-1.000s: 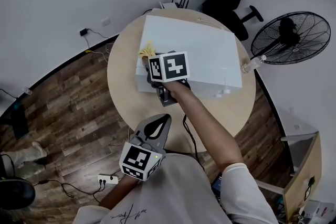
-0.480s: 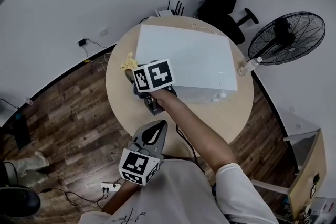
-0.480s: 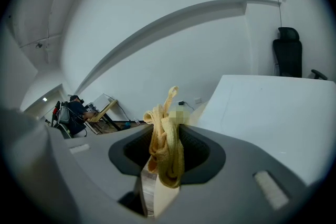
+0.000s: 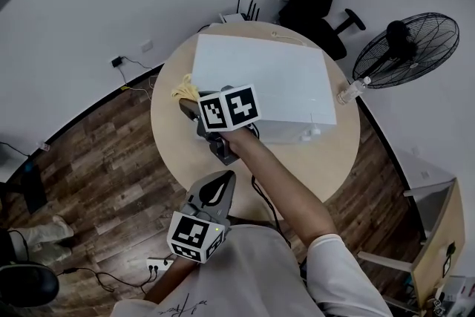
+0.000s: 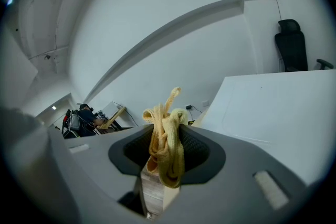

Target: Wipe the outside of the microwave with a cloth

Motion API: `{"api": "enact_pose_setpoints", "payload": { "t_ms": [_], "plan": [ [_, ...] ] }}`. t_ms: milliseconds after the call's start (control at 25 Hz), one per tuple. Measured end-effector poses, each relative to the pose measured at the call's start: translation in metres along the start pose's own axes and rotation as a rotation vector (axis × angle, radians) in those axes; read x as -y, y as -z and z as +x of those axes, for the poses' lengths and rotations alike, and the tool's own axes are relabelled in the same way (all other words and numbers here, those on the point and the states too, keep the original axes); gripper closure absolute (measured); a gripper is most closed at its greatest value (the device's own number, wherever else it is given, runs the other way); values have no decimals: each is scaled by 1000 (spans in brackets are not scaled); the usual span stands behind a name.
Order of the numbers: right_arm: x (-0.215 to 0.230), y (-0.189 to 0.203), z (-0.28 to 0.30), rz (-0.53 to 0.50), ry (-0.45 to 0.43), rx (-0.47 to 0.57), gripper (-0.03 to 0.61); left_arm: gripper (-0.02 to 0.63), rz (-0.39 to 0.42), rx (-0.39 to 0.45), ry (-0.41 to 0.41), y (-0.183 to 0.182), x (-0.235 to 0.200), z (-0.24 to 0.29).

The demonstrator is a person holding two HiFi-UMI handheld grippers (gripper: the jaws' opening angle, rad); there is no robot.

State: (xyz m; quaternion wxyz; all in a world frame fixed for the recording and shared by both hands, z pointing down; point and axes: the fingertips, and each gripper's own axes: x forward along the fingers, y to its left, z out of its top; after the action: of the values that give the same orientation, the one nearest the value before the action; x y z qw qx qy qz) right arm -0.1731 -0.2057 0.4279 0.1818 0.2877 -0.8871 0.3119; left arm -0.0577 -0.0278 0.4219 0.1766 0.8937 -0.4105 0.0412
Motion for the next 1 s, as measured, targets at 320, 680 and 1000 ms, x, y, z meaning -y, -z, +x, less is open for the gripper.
{"api": "enact_pose_setpoints", "payload": {
  "t_ms": [320, 680, 1000],
  "plan": [
    [4, -5, -35, 27, -23, 76, 433, 621, 10, -5, 16, -1, 5, 1],
    [28, 4, -91, 48, 15, 161, 433, 621, 30, -14, 29, 0, 8, 5],
    [56, 20, -135, 117, 32, 217, 434, 621, 24, 9, 28, -8, 5, 7]
  ]
}}
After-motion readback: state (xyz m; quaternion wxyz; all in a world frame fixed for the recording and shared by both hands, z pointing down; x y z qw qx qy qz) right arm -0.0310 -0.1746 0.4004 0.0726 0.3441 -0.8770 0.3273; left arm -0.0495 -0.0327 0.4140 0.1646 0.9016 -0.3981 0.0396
